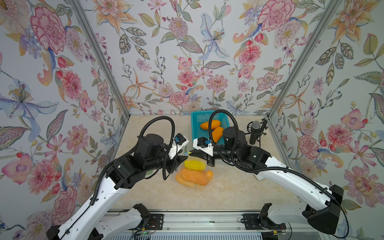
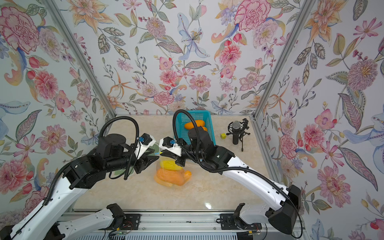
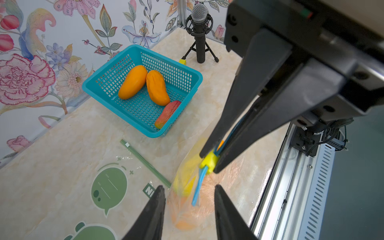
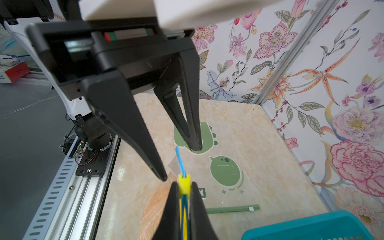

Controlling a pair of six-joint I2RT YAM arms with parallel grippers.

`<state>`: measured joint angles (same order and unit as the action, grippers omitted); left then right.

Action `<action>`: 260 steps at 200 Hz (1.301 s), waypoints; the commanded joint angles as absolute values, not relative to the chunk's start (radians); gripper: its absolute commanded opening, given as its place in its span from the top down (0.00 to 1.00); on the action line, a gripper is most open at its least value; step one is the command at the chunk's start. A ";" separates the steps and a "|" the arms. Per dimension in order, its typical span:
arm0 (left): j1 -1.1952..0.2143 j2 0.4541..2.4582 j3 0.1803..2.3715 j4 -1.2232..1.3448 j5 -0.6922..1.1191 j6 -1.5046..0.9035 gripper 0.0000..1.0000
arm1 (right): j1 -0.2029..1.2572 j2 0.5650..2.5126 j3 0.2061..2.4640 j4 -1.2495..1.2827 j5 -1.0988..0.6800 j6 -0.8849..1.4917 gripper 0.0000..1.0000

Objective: Place the mango in a zip-top bag and seal the zipper
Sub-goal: Zip the zipper on the zipper food storage bag.

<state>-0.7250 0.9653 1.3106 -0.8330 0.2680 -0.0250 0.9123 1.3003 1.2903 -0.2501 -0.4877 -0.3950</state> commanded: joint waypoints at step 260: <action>-0.657 0.959 1.349 -0.806 0.394 0.063 1.00 | 0.861 1.232 1.251 -0.248 -0.584 -0.353 0.96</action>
<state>-0.6724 0.9787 1.3106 -0.7994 0.4446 0.0422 0.8799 1.2839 1.2720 -0.2478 -0.5720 -0.3618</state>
